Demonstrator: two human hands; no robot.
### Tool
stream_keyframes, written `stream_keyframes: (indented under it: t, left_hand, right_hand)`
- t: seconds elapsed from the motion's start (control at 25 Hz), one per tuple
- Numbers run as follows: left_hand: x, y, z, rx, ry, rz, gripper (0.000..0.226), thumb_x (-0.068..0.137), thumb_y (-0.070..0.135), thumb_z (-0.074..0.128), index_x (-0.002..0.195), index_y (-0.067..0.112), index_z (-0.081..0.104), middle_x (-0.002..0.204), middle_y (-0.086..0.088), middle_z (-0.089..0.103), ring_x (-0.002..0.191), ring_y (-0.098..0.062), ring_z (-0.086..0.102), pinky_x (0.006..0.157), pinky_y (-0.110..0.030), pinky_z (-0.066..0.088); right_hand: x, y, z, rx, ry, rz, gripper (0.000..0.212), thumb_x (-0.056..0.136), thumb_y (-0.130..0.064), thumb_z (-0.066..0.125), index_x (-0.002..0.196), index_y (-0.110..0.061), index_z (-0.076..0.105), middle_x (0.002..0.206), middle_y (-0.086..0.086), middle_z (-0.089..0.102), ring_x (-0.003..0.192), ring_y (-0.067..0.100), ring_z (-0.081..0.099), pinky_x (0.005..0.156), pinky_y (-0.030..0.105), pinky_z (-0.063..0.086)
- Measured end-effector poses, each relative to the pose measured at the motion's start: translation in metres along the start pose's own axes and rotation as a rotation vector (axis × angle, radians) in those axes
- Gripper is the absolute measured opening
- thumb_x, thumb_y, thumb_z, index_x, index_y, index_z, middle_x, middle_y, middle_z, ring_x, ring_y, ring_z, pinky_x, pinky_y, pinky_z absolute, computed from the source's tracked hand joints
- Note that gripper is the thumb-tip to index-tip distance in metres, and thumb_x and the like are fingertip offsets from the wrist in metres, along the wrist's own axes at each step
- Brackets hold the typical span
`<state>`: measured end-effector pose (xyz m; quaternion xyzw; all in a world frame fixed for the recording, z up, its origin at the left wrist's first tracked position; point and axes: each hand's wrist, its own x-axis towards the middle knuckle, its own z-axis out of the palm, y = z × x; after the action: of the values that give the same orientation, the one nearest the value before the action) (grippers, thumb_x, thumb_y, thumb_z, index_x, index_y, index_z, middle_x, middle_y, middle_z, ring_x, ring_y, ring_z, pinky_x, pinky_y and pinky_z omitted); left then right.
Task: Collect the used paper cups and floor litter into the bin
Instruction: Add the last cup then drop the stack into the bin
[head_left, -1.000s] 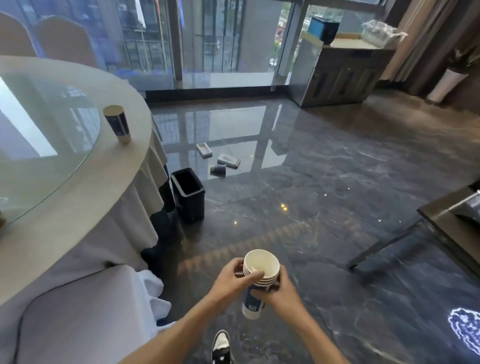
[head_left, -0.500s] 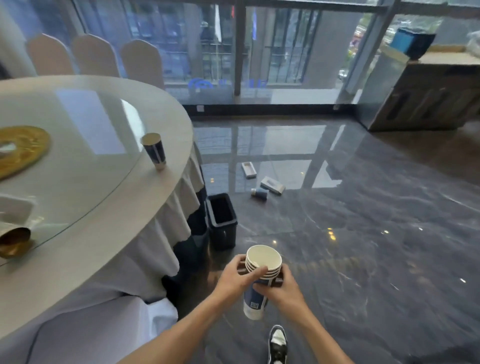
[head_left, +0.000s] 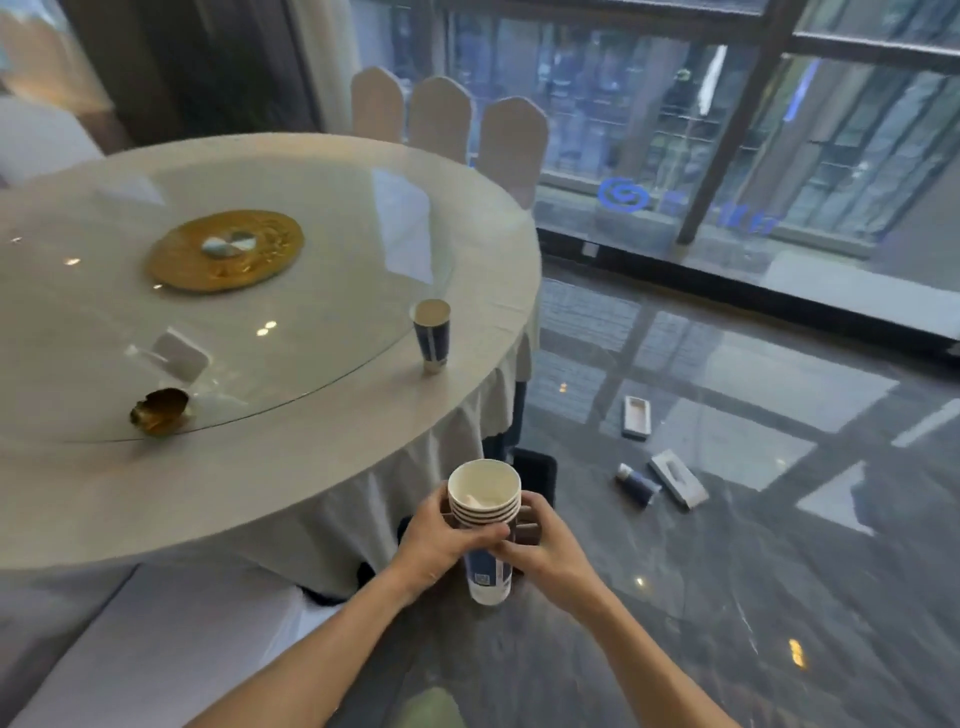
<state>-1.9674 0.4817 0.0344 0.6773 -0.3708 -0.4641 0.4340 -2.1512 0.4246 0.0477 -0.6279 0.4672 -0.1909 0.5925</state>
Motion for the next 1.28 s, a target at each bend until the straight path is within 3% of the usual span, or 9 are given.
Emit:
stream_keyframes:
  t: [0.2, 0.36, 0.48, 0.6, 0.8, 0.92, 1.04, 1.16, 1.28]
  left_hand:
    - [0.079, 0.005, -0.028, -0.084, 0.195, -0.03, 0.081, 0.057, 0.027, 0.102, 0.127, 0.028, 0.061, 0.117, 0.007, 0.075, 0.114, -0.014, 0.071, 0.088, -0.024, 0.061]
    - [0.167, 0.025, -0.061, -0.09, 0.282, 0.007, 0.089, 0.051, 0.039, 0.1, 0.128, 0.022, 0.06, 0.115, 0.006, 0.073, 0.109, -0.017, 0.07, 0.085, -0.029, 0.06]
    - [0.215, 0.039, -0.088, -0.112, 0.325, 0.006, 0.082, 0.058, 0.027, 0.102, 0.128, 0.02, 0.06, 0.114, 0.009, 0.072, 0.106, -0.014, 0.07, 0.078, -0.02, 0.057]
    - [0.257, 0.051, -0.116, -0.161, 0.372, -0.016, 0.075, 0.066, 0.019, 0.099, 0.128, 0.021, 0.056, 0.114, 0.014, 0.068, 0.101, -0.003, 0.066, 0.068, -0.011, 0.054]
    - [0.287, 0.059, -0.15, -0.184, 0.489, -0.066, 0.076, 0.068, 0.021, 0.098, 0.131, 0.019, 0.056, 0.115, 0.012, 0.067, 0.099, 0.002, 0.065, 0.067, -0.01, 0.052]
    - [0.293, 0.063, -0.162, -0.204, 0.578, -0.085, 0.086, 0.058, 0.035, 0.1, 0.131, 0.018, 0.059, 0.118, 0.006, 0.071, 0.104, -0.009, 0.07, 0.069, -0.013, 0.052]
    - [0.301, 0.085, -0.174, -0.222, 0.644, -0.066, 0.083, 0.058, 0.035, 0.099, 0.13, 0.018, 0.062, 0.119, 0.005, 0.074, 0.108, -0.013, 0.072, 0.068, -0.011, 0.055]
    - [0.322, 0.122, -0.178, -0.272, 0.709, 0.017, 0.079, 0.061, 0.034, 0.096, 0.131, 0.018, 0.063, 0.118, 0.006, 0.074, 0.097, 0.004, 0.071, 0.07, -0.009, 0.054]
    - [0.354, 0.157, -0.158, -0.284, 0.637, 0.089, 0.07, 0.074, 0.017, 0.094, 0.135, 0.016, 0.059, 0.119, 0.007, 0.071, 0.092, 0.014, 0.068, 0.07, -0.007, 0.054]
  right_hand:
    - [0.108, -0.035, 0.002, -0.089, -0.156, -0.068, 0.052, 0.084, -0.025, 0.085, 0.128, -0.031, 0.058, 0.116, -0.003, 0.071, 0.102, 0.002, 0.072, 0.084, 0.03, 0.063]
    - [0.207, -0.06, 0.002, -0.116, -0.181, -0.062, 0.054, 0.076, -0.033, 0.084, 0.123, -0.037, 0.058, 0.12, 0.0, 0.071, 0.104, 0.017, 0.074, 0.09, 0.04, 0.063]
    - [0.27, -0.075, 0.001, -0.199, -0.186, 0.013, 0.068, 0.077, -0.037, 0.084, 0.136, -0.029, 0.051, 0.128, 0.004, 0.062, 0.111, 0.02, 0.068, 0.091, 0.04, 0.063]
    - [0.335, -0.092, 0.003, -0.24, -0.005, 0.05, 0.084, 0.082, -0.029, 0.086, 0.15, -0.019, 0.038, 0.14, 0.009, 0.055, 0.12, 0.023, 0.06, 0.1, 0.042, 0.056]
    - [0.418, -0.109, 0.026, -0.321, -0.001, 0.006, 0.115, 0.076, -0.034, 0.091, 0.162, -0.017, 0.017, 0.166, 0.006, 0.029, 0.152, 0.026, 0.033, 0.123, 0.044, 0.034]
    - [0.446, -0.11, 0.031, -0.269, -0.041, -0.021, 0.093, 0.073, -0.021, 0.091, 0.146, -0.023, 0.034, 0.143, 0.004, 0.051, 0.133, 0.027, 0.053, 0.099, 0.034, 0.05]
    - [0.456, -0.115, 0.019, -0.228, -0.103, -0.05, 0.082, 0.077, -0.015, 0.087, 0.142, -0.02, 0.037, 0.127, 0.001, 0.057, 0.113, 0.021, 0.06, 0.073, 0.019, 0.046]
    - [0.449, -0.108, -0.008, -0.228, -0.084, -0.075, 0.082, 0.075, -0.015, 0.089, 0.141, -0.019, 0.039, 0.125, 0.003, 0.058, 0.108, 0.016, 0.06, 0.073, 0.018, 0.047]
    - [0.434, -0.095, -0.04, -0.253, -0.082, -0.082, 0.086, 0.068, -0.02, 0.092, 0.14, -0.02, 0.043, 0.126, 0.002, 0.059, 0.113, 0.016, 0.06, 0.09, 0.028, 0.054]
